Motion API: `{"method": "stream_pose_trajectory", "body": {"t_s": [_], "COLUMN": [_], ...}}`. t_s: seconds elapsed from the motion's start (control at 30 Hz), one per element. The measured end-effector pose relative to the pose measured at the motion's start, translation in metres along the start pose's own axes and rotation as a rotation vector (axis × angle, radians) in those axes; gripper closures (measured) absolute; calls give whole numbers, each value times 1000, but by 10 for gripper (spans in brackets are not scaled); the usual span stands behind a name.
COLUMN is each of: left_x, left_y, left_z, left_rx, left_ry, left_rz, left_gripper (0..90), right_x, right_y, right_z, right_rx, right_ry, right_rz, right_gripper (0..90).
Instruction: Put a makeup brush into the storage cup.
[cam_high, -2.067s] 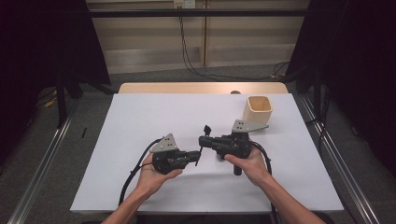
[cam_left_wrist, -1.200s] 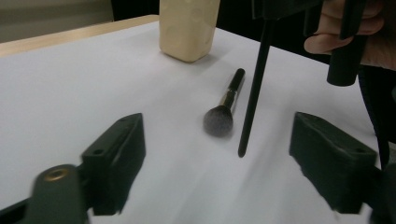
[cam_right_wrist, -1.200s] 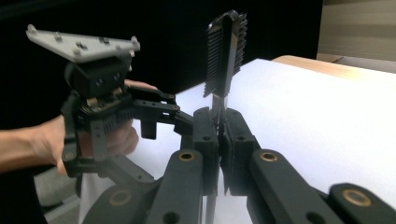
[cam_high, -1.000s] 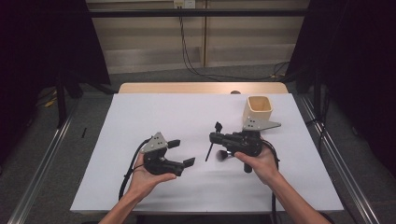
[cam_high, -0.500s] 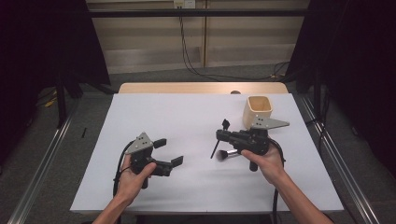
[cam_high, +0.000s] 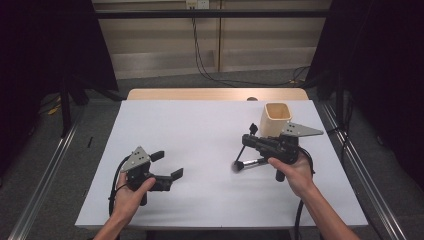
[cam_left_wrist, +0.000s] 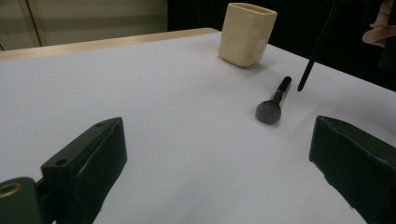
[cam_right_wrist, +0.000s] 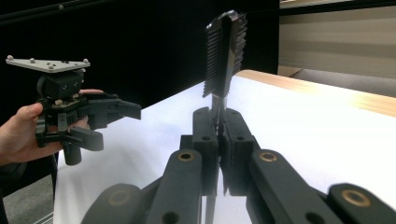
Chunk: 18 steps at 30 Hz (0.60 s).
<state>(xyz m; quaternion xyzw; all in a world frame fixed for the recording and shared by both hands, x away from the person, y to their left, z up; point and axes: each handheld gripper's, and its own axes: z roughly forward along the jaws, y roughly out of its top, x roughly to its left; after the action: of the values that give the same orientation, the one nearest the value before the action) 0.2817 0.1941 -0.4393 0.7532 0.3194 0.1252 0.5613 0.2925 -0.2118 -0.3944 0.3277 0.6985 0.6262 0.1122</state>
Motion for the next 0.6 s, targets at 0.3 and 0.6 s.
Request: {"method": "stream_pose_trajectory", "body": {"t_s": [0.3, 0.6], "left_x": [4, 13], "left_y": [-6, -16], "left_z": [-22, -40], "left_rx": [-3, -31], "left_ry": [61, 108], "left_rz": [-3, -28], "left_gripper": [42, 38], "right_x": [-7, -18], "right_y": [3, 4], "right_z": [-12, -26], "right_rx": [-11, -18], "right_ry": [-32, -77], "right_rz": [0, 17], "right_gripper": [860, 860]}}
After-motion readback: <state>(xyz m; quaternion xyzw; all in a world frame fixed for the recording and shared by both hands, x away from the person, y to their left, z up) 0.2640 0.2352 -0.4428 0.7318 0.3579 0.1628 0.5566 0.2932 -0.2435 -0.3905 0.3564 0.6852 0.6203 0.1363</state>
